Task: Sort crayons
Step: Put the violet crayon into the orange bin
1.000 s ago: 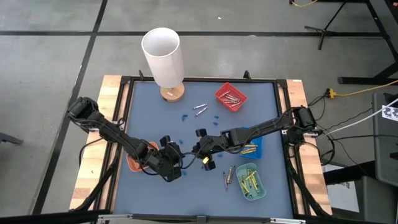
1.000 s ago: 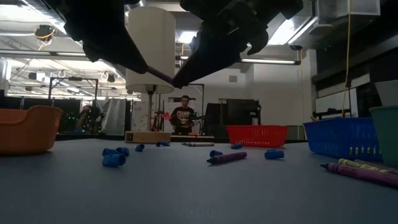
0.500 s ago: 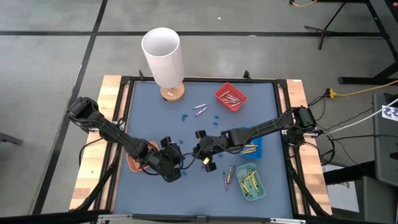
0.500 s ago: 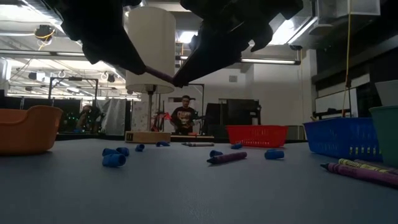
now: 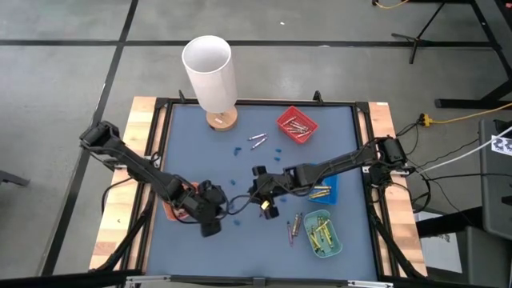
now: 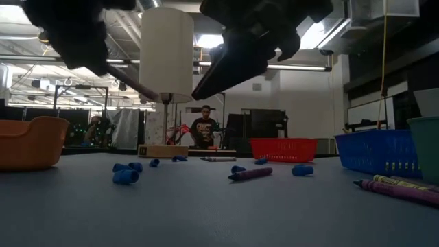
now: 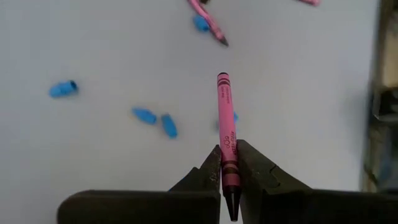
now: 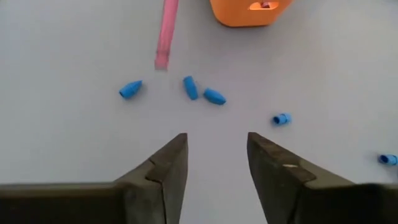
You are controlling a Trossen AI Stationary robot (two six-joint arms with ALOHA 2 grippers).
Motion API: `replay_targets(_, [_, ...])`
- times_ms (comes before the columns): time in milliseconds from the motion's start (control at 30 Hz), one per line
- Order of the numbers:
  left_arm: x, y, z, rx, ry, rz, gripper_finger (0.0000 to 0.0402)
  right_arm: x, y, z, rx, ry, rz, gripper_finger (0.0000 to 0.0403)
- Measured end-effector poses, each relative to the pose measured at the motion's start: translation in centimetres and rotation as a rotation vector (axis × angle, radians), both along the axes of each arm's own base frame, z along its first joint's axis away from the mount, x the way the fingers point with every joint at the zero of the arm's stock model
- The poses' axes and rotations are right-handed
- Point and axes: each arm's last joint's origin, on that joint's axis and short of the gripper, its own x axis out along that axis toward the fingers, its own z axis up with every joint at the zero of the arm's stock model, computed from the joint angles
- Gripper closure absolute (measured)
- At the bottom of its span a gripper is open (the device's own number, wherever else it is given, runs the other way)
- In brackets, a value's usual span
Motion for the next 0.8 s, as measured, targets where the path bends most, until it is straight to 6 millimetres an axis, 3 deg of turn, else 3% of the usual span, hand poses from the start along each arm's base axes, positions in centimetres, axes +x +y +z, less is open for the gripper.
replay_targets(133, [-1.7, 0.4, 1.1, -0.033, 0.062, -0.01, 0.0392, -0.1, 0.0, -0.1, -0.002, 0.013, 0.002, 0.0238])
replay_targets(433, [-6.5, 1.5, 2.0, -0.089, 0.339, 0.18, 0.0392, -0.3, 0.0, -0.3, -0.006, 0.05, 0.006, 0.0237])
replay_targets(800, [-7.9, 0.6, 1.9, -0.101, 0.41, 0.212, 0.0391, -0.4, 0.0, -0.4, -0.009, 0.061, 0.006, 0.0237])
